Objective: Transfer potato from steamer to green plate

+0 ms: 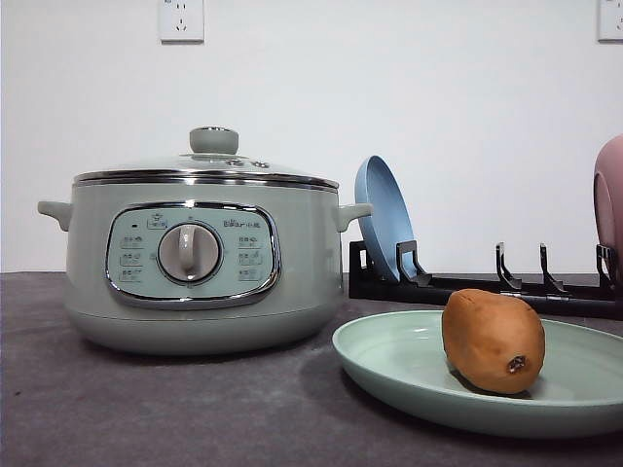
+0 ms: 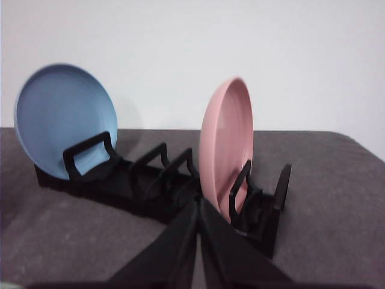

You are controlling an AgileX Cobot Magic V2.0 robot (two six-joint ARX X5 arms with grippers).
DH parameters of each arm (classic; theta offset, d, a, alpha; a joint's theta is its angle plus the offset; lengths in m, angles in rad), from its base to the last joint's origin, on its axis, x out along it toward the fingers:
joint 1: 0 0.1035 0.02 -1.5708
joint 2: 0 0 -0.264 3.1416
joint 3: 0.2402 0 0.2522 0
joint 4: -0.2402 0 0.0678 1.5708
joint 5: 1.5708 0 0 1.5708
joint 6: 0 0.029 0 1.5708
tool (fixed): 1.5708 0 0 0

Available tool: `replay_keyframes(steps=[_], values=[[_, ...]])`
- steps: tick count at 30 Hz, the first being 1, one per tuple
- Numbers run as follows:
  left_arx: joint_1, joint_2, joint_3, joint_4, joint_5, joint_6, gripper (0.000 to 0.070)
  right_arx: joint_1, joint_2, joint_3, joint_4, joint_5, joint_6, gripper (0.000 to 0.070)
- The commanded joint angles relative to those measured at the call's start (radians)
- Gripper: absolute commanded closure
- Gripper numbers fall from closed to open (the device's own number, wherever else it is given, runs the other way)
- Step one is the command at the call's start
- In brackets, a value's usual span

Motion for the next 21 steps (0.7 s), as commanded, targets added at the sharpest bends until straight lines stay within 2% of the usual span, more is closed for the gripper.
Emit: replay_keyframes(steps=[1,12,21], values=[[0.002,-0.002,-0.021,-0.007,-0.002,-0.005,0.0697,-0.003,-0.018,-0.017,0.015,-0.003,-0.007,0.07],[0.002,-0.002,-0.021,-0.007,-0.001,-0.005,0.0697,0.053,-0.071,-0.086,0.002,-0.003,-0.003,0.07],[0.002,-0.002,-0.021,-0.007,-0.001,-0.005,0.0697,0.068,-0.071,-0.088,-0.159,-0.027,-0.003,0.07]])
